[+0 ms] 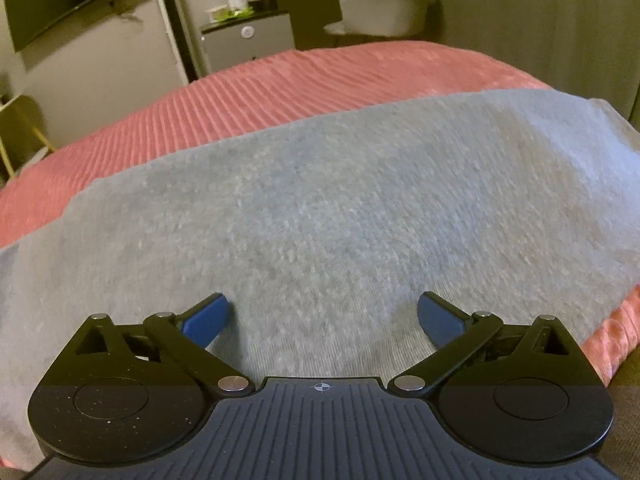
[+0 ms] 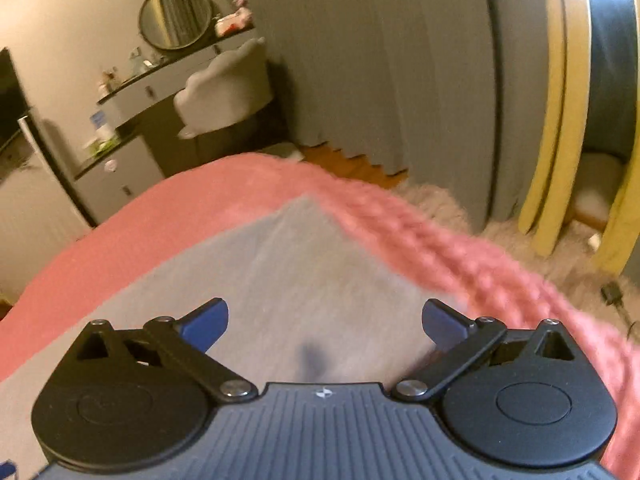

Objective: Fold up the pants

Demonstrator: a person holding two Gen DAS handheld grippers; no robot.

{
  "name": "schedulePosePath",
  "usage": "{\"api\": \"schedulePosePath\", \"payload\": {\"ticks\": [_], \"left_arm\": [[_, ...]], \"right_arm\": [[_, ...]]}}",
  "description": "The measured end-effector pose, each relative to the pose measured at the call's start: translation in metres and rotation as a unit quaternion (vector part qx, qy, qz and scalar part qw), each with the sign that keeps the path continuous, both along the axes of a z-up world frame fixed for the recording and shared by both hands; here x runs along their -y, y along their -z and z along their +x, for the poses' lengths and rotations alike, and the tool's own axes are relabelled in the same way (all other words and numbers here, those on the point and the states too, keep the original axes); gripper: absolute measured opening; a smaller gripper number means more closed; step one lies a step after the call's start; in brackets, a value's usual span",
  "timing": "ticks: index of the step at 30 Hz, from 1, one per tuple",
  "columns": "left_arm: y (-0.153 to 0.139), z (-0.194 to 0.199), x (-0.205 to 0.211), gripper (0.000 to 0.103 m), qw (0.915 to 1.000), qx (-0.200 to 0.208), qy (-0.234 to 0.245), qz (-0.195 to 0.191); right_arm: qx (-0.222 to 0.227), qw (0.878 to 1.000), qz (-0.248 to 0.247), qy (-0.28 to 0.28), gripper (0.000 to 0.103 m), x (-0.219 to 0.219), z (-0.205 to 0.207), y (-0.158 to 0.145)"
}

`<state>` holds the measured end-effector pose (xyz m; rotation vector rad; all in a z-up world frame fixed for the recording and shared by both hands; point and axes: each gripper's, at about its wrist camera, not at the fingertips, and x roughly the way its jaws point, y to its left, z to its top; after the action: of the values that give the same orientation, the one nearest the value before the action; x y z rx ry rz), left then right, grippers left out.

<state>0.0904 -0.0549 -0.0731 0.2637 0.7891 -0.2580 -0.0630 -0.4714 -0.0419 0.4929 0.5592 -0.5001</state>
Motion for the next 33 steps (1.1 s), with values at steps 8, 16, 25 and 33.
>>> {"api": "schedulePosePath", "payload": {"ticks": [8, 16, 25, 33], "left_arm": [[-0.014, -0.011, -0.008, 0.103, 0.9995, -0.025, -0.004, -0.021], [-0.007, -0.003, -0.017, 0.103, 0.9961, -0.071, -0.013, -0.052], [-0.003, -0.011, -0.019, 0.103, 0.9974, -0.052, -0.005, -0.049], [-0.005, 0.004, -0.062, 0.103, 0.9918, -0.073, -0.084, -0.063]], "right_arm": [[-0.033, 0.987, 0.114, -0.106, 0.103, -0.036, 0.034, 0.037], [-0.07, 0.99, -0.015, -0.12, 0.103, -0.068, 0.04, 0.04], [-0.135, 0.984, -0.061, -0.093, 0.103, -0.091, 0.058, 0.037], [-0.2, 0.978, -0.021, -0.055, 0.103, -0.088, 0.083, 0.027]]}}
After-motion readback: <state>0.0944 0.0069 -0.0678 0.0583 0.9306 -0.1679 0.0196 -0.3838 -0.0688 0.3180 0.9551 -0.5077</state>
